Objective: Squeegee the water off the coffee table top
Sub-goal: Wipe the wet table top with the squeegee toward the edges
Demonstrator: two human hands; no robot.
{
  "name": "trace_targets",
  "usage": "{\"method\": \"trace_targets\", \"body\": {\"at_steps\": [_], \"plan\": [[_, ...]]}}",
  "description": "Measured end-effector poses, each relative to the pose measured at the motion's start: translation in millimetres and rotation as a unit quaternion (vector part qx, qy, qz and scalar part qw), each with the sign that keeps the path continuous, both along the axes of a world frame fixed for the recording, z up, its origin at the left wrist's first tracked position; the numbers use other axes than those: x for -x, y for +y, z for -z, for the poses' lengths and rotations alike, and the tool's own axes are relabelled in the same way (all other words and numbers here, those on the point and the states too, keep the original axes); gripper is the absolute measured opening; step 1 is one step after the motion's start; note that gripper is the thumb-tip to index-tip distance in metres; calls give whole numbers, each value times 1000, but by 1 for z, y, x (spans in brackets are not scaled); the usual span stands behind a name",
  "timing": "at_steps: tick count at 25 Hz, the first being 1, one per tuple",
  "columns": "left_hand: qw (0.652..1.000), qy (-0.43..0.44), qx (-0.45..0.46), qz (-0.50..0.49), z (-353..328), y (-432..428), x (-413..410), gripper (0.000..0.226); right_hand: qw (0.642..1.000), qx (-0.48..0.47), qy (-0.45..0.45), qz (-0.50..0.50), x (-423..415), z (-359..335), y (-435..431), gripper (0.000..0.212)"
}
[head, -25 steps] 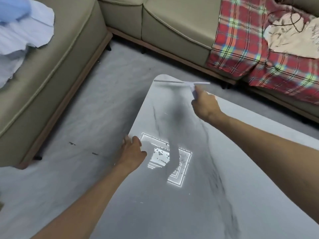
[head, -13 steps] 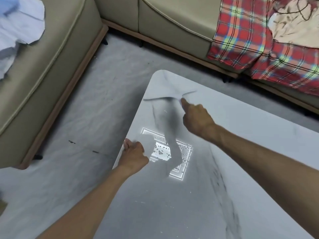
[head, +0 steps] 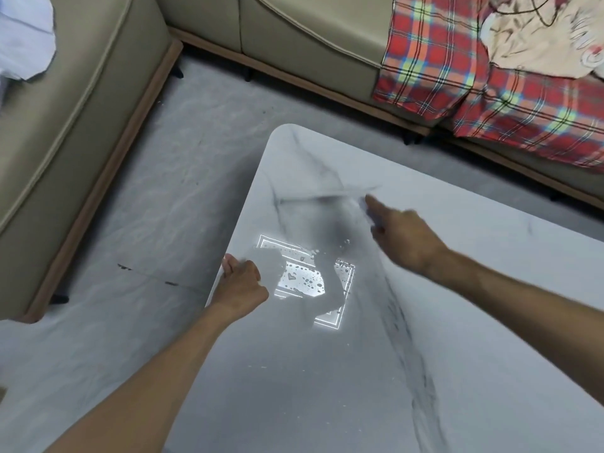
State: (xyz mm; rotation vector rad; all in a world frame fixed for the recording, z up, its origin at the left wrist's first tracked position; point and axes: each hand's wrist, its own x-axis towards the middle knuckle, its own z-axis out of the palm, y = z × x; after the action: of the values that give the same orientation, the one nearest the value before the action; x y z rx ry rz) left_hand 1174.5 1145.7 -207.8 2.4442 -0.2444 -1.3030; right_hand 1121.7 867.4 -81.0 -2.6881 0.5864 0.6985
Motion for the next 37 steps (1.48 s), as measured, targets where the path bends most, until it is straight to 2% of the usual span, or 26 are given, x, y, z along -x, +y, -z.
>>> {"method": "trace_targets", "body": {"at_steps": [3, 5, 7, 9, 14, 15, 17, 19, 21, 24, 26, 28, 31, 34, 37], "plan": [[1000, 15, -3, 5, 2, 1, -1, 29, 996, 30, -37, 75, -61, 11, -17, 35], [1000, 25, -3, 2, 1, 0, -2, 31, 990, 18, -21, 135, -81, 18, -22, 30], [999, 34, -6, -1, -1, -2, -2, 35, 988, -13, 4, 154, -78, 24, -19, 26], [999, 40, -4, -5, -4, -1, -1, 38, 991, -18, 10, 135, -57, 29, -8, 26], [1000, 21, 7, 6, -8, 4, 1, 35, 996, -33, 48, 61, 31, 26, 26, 48], [1000, 20, 10, 2, -9, 3, 0, 33, 995, -46, 70, 58, 44, 21, 30, 45], [999, 17, 23, -23, -11, 2, -1, 29, 990, -74, 101, 68, 54, 4, 33, 24], [997, -24, 38, -56, -15, 5, -1, 25, 993, -70, 78, 61, 36, -9, 30, 11], [990, -67, 49, -113, -19, 13, -1, 19, 998, -47, 20, 46, -8, -10, 23, 14], [978, -118, 52, -166, -24, 31, -4, 13, 993, -61, -32, 95, -86, 3, 19, 7], [968, -152, 69, -187, -25, 42, -9, 10, 991, -71, -28, 112, -112, 17, 31, 13], [961, -164, 86, -203, -25, 51, -11, 13, 996, -57, -14, 70, -102, 32, 50, 32], [956, -160, 96, -225, -24, 56, -5, 18, 998, -52, -12, -21, -42, 42, 77, 51], [955, -124, 97, -251, -26, 55, 6, 20, 992, -79, 20, -93, 30, 34, 78, 58], [959, -106, 85, -249, -28, 53, 21, 17, 988, -79, 56, -121, 89, 18, 57, 60]]}}
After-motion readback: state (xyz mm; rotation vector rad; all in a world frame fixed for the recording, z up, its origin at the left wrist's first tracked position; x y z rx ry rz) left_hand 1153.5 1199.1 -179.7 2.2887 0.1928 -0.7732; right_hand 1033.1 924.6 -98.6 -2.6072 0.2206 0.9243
